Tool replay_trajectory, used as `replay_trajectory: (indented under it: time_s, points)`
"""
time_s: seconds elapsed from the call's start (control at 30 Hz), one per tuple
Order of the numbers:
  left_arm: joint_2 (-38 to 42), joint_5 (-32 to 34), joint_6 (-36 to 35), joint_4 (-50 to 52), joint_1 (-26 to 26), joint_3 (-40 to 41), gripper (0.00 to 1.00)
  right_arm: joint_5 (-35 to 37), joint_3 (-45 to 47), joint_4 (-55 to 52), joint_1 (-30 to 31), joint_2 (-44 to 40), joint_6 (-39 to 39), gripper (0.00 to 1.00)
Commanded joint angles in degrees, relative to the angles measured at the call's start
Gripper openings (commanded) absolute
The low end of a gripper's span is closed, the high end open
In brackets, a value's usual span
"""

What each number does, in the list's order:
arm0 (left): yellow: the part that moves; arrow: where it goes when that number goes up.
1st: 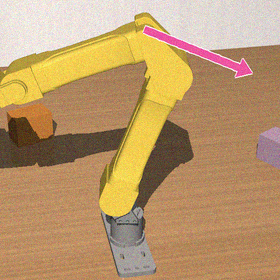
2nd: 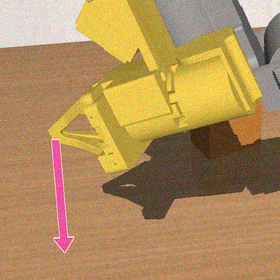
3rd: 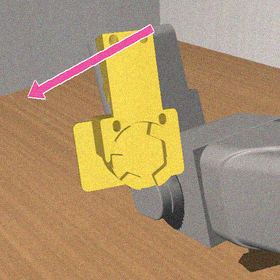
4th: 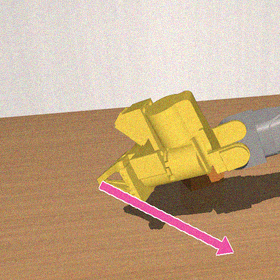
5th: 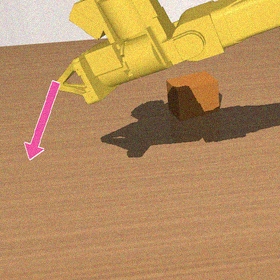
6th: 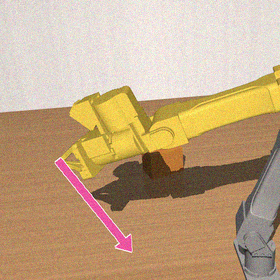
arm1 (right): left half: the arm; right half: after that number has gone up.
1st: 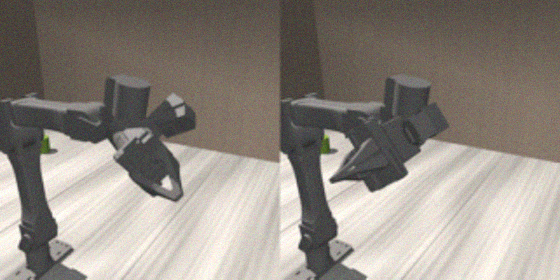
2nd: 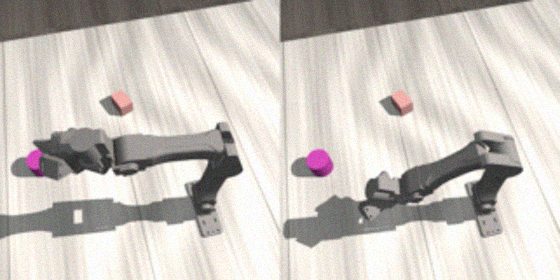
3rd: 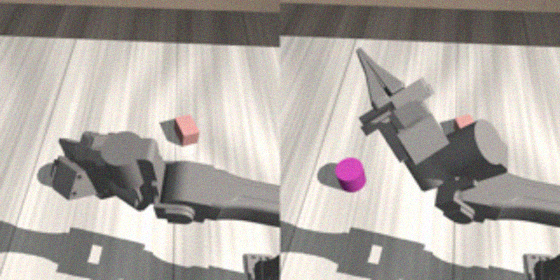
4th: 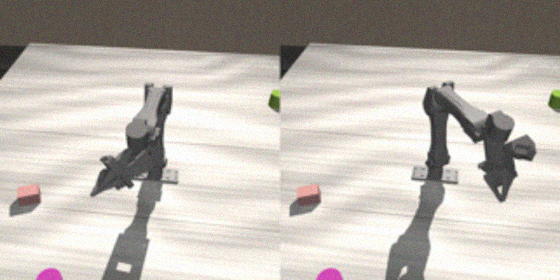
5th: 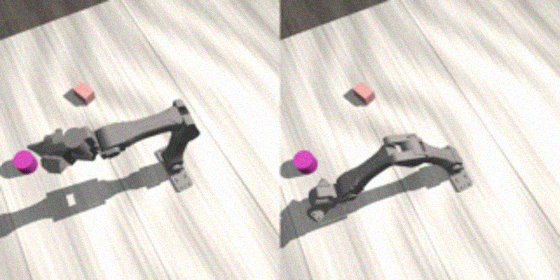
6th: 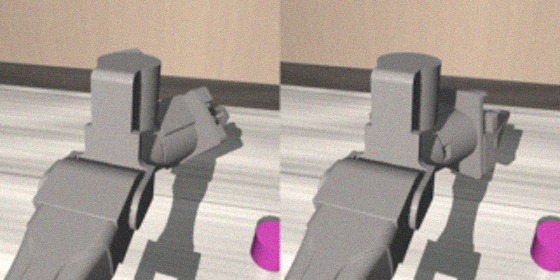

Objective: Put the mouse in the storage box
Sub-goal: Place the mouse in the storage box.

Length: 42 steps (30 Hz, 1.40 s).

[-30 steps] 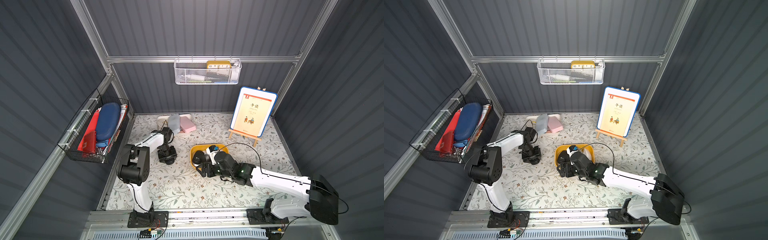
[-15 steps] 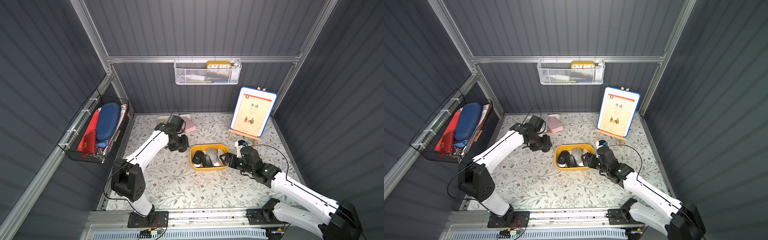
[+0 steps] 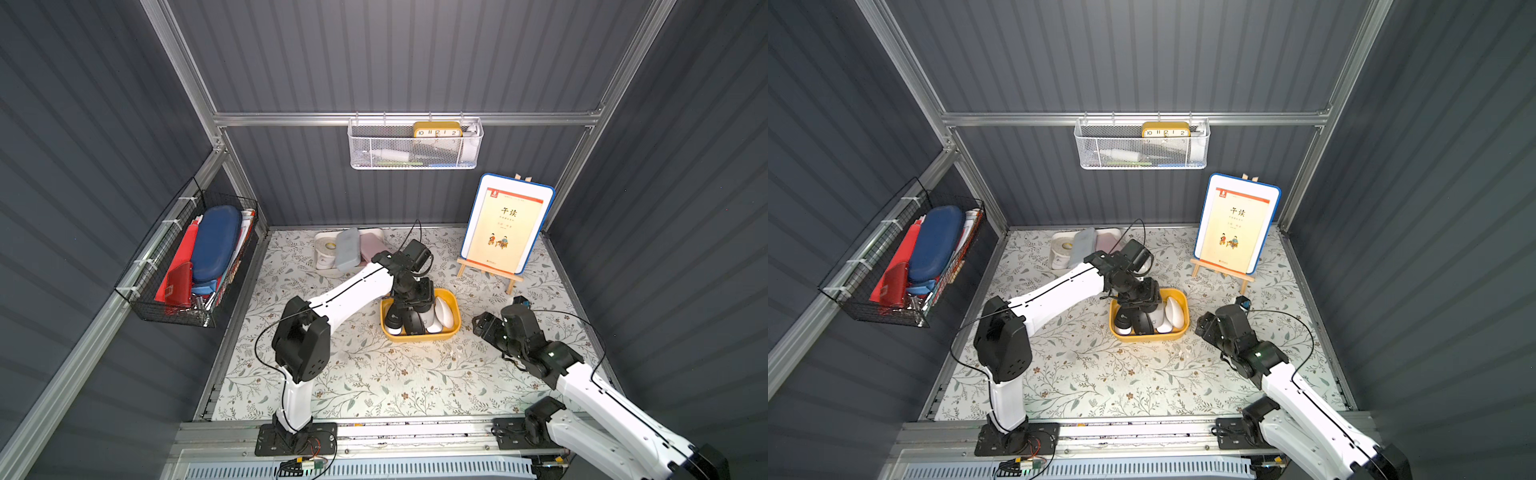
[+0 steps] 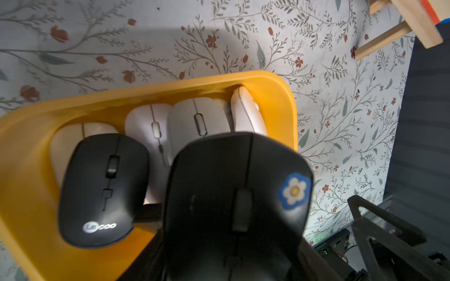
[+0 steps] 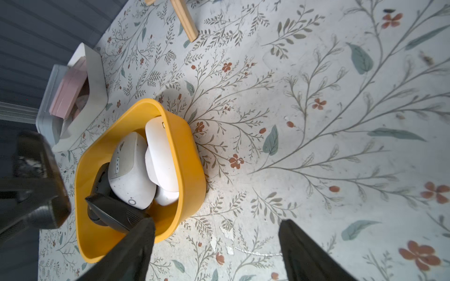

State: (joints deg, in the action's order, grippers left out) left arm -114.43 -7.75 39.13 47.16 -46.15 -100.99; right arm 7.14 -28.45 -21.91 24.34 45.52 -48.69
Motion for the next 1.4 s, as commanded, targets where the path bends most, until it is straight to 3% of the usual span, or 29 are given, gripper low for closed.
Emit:
replay_trajectory:
  time_s: [0.0, 0.2, 0.47, 0.87, 1.37]
  points:
    - [-4.3, -1.5, 2.7, 1.6, -2.9, -5.1, 0.56, 0.2, 0.7, -0.7, -0.8, -0.9, -0.2, 0.85]
    - [-6.9, -2.7, 4.6, 1.6, -3.8, -6.1, 0.57, -12.4, 3.8, 8.9, -0.9, 1.0, 2.7, 0.85]
    - [-9.9, -2.6, 5.7, 3.5, -5.6, -6.6, 0.60, -12.8, 4.8, 9.2, -0.9, 1.6, 2.0, 0.85]
    - [-15.1, -1.4, 4.9, 7.0, -5.9, -11.1, 0.63, -11.2, 7.9, 6.3, -0.9, -6.7, 1.9, 0.85]
    - [-15.3, -0.3, 4.7, 7.5, -6.0, -9.5, 0.74, -13.4, 4.6, 3.3, -0.9, -5.3, 4.5, 0.85]
